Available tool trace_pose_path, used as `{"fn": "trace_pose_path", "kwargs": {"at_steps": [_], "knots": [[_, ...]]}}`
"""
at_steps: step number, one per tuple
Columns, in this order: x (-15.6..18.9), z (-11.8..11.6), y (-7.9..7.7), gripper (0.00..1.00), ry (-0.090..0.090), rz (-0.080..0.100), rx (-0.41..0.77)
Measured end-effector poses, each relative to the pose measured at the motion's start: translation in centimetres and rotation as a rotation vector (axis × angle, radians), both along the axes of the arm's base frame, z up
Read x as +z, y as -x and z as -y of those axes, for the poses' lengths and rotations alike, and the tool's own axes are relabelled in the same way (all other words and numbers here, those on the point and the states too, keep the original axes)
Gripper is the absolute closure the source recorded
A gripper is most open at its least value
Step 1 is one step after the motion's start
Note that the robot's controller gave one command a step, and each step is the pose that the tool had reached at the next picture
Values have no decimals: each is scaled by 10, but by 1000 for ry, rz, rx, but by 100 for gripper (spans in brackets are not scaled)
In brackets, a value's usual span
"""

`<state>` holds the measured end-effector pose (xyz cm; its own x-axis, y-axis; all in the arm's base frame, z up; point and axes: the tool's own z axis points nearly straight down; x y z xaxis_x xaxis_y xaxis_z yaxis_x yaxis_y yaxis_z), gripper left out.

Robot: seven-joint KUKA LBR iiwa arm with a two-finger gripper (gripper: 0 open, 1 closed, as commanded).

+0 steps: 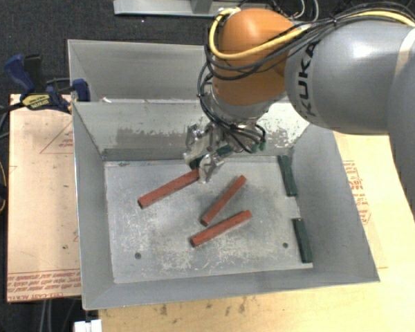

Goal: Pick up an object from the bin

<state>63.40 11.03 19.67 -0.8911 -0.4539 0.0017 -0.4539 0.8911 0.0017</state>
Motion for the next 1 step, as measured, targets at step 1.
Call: {"fn": "trace_pose_path", "kwargs": {"at_steps": [1], "knots": [[48,-2,10,100,-1,9,22]]}}
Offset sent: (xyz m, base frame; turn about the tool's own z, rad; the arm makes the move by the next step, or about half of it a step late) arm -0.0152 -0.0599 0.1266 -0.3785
